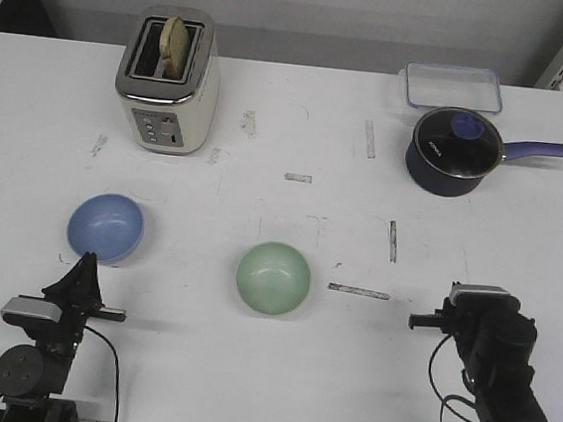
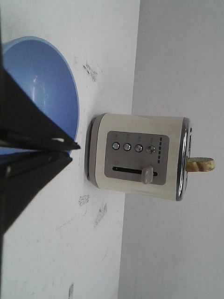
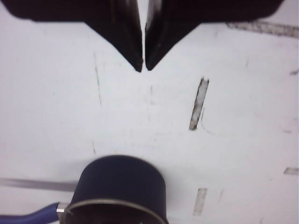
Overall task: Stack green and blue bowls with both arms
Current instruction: 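Release the green bowl and retract the right gripper to rest, then reach the left gripper to the light blue bowl and grasp its rim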
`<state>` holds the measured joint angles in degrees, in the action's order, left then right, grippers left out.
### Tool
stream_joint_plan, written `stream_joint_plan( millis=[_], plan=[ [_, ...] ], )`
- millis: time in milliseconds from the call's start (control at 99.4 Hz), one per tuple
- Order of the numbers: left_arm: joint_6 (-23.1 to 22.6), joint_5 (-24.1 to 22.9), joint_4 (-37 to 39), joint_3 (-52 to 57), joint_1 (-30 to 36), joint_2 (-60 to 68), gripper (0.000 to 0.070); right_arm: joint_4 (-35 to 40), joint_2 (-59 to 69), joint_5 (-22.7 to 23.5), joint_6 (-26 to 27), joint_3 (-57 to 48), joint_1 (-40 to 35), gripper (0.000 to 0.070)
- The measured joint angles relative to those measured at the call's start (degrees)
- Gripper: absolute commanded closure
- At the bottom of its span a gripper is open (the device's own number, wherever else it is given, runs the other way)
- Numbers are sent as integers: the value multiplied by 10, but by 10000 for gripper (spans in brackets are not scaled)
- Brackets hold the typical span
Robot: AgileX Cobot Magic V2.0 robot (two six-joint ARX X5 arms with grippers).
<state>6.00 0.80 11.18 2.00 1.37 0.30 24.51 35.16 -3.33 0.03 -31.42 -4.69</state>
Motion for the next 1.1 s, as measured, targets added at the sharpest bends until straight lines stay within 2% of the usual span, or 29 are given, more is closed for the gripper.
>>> stream_joint_plan(
  millis=[151, 302, 473, 664, 845, 905, 975, 1096],
  plan=[
    [12, 0, -11, 22, 0, 2, 698, -7, -55, 0, 0, 24, 0, 700],
    [22, 0, -33, 130, 0, 32, 697, -25, -75, 0, 0, 24, 0, 700],
    [34, 0, -162, 329, 0, 146, 677, -25, -75, 2, 0, 24, 0, 700],
    [14, 0, -352, 572, 0, 312, 495, -26, -75, 3, 0, 24, 0, 700],
    [-3, 0, -493, 722, -7, 449, 151, -26, -75, 3, 0, 24, 0, 700],
    [-5, -1, -512, 735, -13, 483, 79, -26, -75, 3, 0, 24, -1, 700],
    [-5, -11, -530, 735, -19, 518, 49, -26, -75, 3, 0, 24, -1, 700],
    [-4, -36, -555, 730, -37, 579, 49, -26, -75, 3, 0, 24, -1, 700]
  ],
)
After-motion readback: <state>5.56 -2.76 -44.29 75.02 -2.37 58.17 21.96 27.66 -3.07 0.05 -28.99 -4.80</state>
